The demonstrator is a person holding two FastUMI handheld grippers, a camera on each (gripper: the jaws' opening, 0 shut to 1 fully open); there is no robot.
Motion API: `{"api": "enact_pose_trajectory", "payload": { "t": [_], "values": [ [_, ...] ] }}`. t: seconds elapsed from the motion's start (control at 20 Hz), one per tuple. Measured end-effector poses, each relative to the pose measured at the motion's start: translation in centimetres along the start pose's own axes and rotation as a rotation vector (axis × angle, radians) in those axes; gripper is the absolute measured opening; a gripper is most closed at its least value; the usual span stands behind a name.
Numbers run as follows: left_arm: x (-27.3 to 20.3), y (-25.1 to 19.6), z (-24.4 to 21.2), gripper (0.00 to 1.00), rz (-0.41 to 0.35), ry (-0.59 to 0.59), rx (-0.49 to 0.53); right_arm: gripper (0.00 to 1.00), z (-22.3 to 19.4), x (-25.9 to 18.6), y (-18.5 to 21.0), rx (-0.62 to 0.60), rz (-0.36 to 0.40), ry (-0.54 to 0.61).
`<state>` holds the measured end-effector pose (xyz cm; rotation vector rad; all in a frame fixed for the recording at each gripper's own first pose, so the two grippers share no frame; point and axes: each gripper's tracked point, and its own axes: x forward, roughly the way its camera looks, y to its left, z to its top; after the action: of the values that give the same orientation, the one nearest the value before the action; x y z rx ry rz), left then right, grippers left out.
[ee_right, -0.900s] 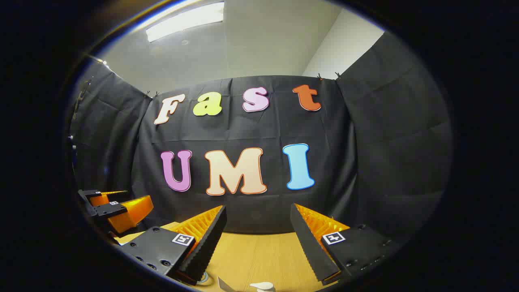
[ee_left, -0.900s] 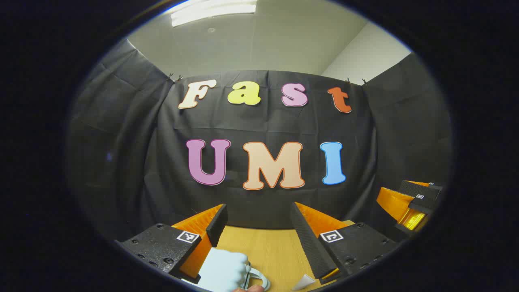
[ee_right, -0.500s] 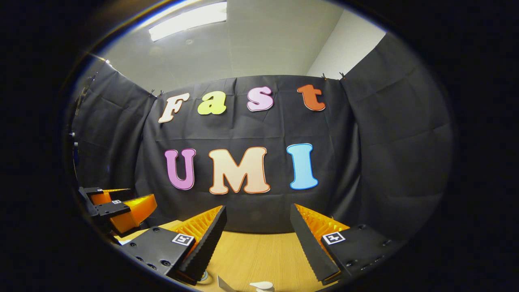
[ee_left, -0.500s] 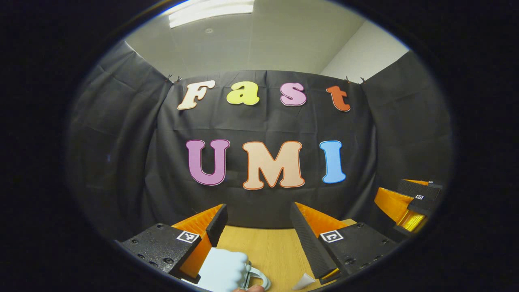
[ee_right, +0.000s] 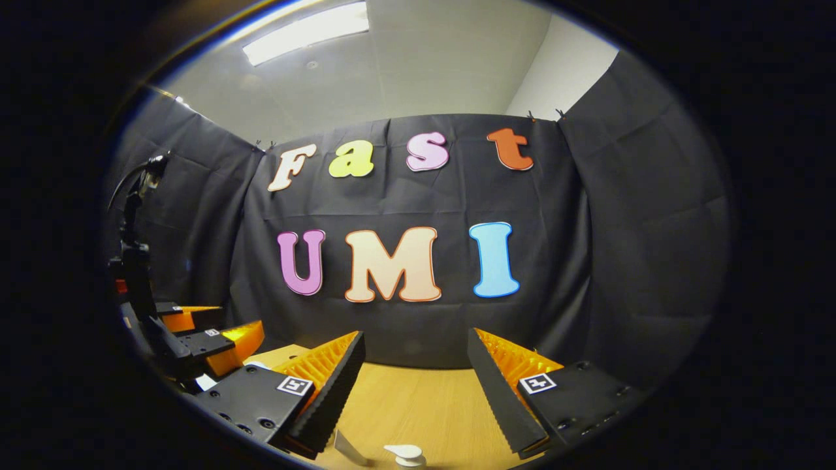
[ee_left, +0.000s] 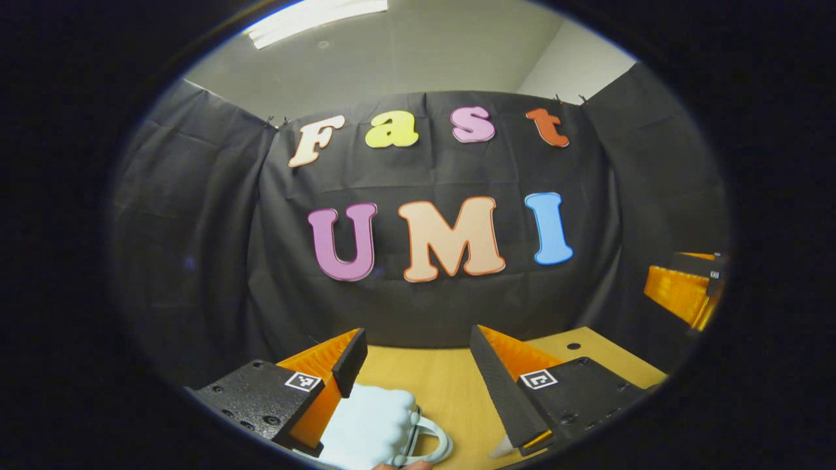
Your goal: First open the suitcase, pack the skin care products into it, and then close the suitcase.
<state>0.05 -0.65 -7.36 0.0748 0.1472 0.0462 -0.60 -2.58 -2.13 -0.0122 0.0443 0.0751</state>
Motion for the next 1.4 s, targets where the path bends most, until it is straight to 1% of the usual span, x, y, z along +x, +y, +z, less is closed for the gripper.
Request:
{"api": "enact_pose_trajectory", "payload": {
  "t": [0.05,0.2,0.25,0.35,0.45,0.6,0.75,0.8,0.85,1.0,1.1,1.15,1.25,1.3,1.35,1.4],
  "values": [
    [0.4,-0.1,-1.6,0.94,-0.013,0.040,-0.015,0.99,0.1,0.3,-0.4,0.008,-0.022,-0.004],
    [1.8,0.2,-7.1,0.96,-0.028,0.186,-0.049,1.00,-0.2,0.5,-0.6,0.008,-0.057,0.005],
    [2.0,0.0,-8.8,0.96,-0.034,0.233,-0.057,0.99,-0.1,0.7,-1.1,-0.006,-0.075,0.000],
    [2.6,-0.5,-11.2,0.96,-0.049,0.296,-0.065,0.98,-0.6,0.9,-1.5,-0.021,-0.100,0.019],
    [3.1,-1.0,-13.1,0.95,-0.064,0.345,-0.050,0.99,-0.8,1.2,-1.9,-0.027,-0.119,0.024],
    [3.4,-1.8,-15.7,0.95,-0.085,0.413,-0.064,0.99,-1.5,1.5,-2.5,-0.038,-0.138,0.048],
    [3.3,-2.1,-18.3,0.95,-0.088,0.491,-0.089,0.99,-1.8,1.9,-2.8,-0.050,-0.147,0.055],
    [3.2,-2.1,-19.2,0.98,-0.088,0.521,-0.092,0.99,-2.0,1.9,-2.8,-0.055,-0.149,0.060],
    [3.0,-2.2,-20.1,0.95,-0.089,0.546,-0.092,0.99,-2.2,2.0,-2.8,-0.058,-0.148,0.066],
    [2.7,-2.6,-22.1,0.95,-0.099,0.615,-0.070,0.99,-2.9,2.0,-2.8,-0.065,-0.146,0.085],
    [2.4,-3.0,-23.4,0.95,-0.110,0.662,-0.073,1.00,-3.1,2.1,-3.0,-0.074,-0.148,0.092],
    [2.0,-3.1,-24.0,0.95,-0.115,0.684,-0.078,0.99,-3.0,2.1,-2.9,-0.080,-0.147,0.089],
    [1.7,-3.3,-25.5,0.95,-0.107,0.729,-0.078,0.99,-3.0,2.1,-2.9,-0.099,-0.145,0.087],
    [2.0,-3.4,-25.5,0.94,-0.111,0.734,-0.063,0.99,-3.0,2.1,-2.9,-0.105,-0.145,0.087],
    [2.2,-3.7,-25.7,0.92,-0.122,0.728,-0.051,0.99,-3.0,2.1,-2.9,-0.110,-0.144,0.088],
    [2.3,-4.1,-25.8,0.88,-0.128,0.737,-0.047,0.98,-3.1,2.0,-2.9,-0.113,-0.145,0.090]
  ]
}}
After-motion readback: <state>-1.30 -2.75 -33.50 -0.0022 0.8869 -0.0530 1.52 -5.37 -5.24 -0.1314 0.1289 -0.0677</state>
